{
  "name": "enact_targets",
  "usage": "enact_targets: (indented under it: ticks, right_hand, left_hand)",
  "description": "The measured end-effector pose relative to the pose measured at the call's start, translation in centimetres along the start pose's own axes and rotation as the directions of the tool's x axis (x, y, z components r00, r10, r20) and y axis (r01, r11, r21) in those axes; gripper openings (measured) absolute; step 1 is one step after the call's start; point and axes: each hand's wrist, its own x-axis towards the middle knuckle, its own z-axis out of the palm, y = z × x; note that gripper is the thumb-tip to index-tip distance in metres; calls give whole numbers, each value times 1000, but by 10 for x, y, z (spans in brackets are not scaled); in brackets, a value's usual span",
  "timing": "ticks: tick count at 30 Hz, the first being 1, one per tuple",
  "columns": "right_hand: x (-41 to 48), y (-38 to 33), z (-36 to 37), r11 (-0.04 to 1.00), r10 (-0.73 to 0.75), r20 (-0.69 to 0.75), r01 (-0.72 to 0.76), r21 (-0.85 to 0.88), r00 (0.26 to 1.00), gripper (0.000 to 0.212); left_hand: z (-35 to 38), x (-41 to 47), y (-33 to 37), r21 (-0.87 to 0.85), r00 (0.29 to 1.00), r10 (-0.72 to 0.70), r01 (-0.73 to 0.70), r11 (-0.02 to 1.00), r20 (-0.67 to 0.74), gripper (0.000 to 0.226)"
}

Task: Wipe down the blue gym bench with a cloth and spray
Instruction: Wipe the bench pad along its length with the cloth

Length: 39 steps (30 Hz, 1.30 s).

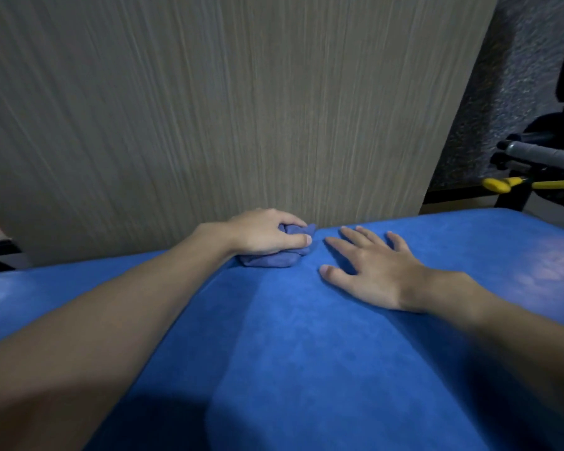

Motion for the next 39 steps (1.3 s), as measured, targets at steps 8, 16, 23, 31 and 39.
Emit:
enact_targets:
  ticks: [8,16,23,31,39]
  right_hand:
    - [10,-76,4,990,-139,-42,140,29,989,76]
    - [18,-115,20,989,-145,37,146,-30,989,97]
    - [32,-139,16,989,-141,35,143,-41,989,91]
    - [58,-228,27,956,-293,82,294,-7,953,102]
    - [62,-261,37,947,-313,96,319,-46,945,111]
  left_hand:
    - [-33,-73,-86,71,998,-67,67,995,-3,72]
    - [-29,-65,-72,89,996,-77,80,993,-34,52]
    - [-36,-90,-110,43,996,-85,86,995,-21,61]
    - [-71,-175,-209,104,973,-219,225,969,-67,60]
    - [-69,-168,-197,92,968,-244,248,964,-53,60]
